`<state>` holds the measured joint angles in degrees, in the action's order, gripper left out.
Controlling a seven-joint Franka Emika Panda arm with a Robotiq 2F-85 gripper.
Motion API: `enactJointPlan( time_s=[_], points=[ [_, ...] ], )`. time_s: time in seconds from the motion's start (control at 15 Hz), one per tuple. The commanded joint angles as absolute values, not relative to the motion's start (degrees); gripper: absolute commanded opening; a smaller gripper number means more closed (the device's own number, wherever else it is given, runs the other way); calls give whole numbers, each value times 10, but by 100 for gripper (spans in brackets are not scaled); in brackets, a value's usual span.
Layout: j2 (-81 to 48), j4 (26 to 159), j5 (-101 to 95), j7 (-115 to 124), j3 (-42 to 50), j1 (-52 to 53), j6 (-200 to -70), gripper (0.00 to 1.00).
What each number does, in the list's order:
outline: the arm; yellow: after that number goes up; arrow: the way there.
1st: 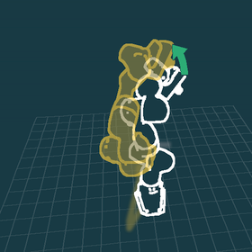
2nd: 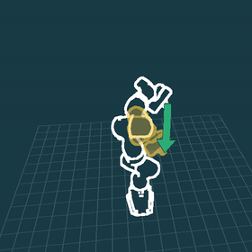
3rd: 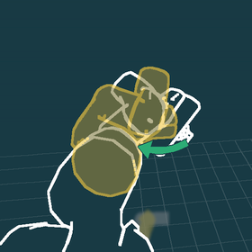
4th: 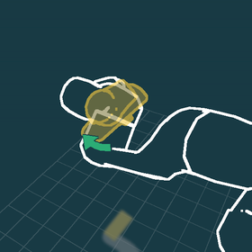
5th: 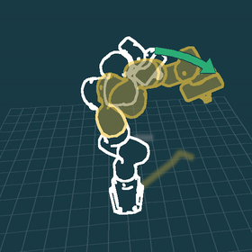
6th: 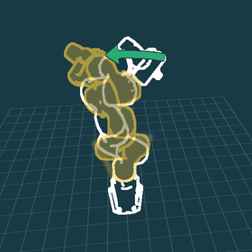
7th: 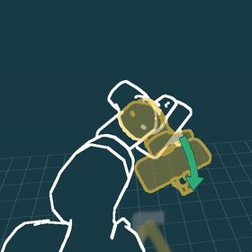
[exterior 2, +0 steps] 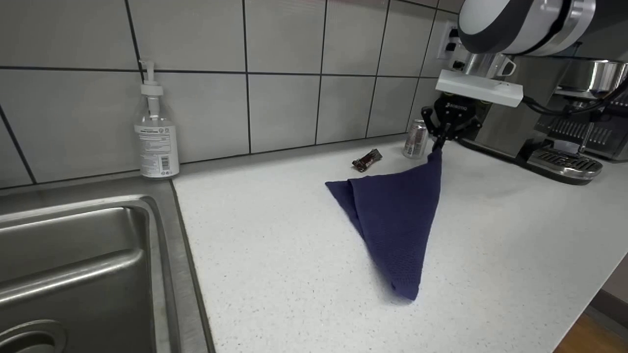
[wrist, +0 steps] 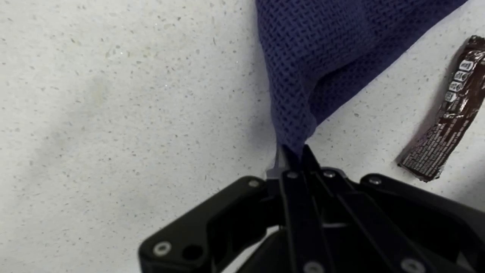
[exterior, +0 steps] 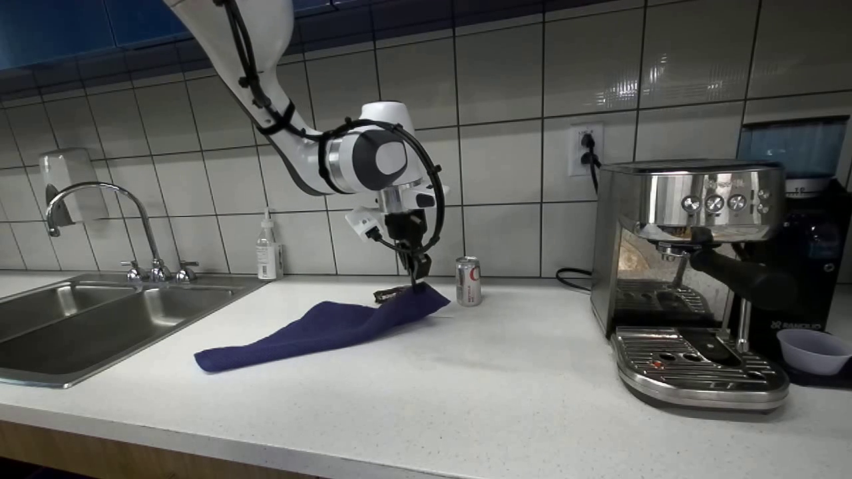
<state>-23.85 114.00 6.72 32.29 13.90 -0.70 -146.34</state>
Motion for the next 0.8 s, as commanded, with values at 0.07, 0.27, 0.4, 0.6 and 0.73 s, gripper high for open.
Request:
enactJointPlan(
  time_s=[0.07, 0.27, 0.4, 0.6, 0.73],
  points=[
    [-182, 1197, 49, 332, 134, 9, -1481, 1],
    [-160, 1222, 39, 340, 132, 23, -1489, 1],
    [-146, 1238, 31, 343, 130, 30, -1495, 1],
    [-124, 1262, 17, 352, 125, 38, -1501, 1],
    [-110, 1276, 7, 359, 120, 42, -1505, 1]
  ],
)
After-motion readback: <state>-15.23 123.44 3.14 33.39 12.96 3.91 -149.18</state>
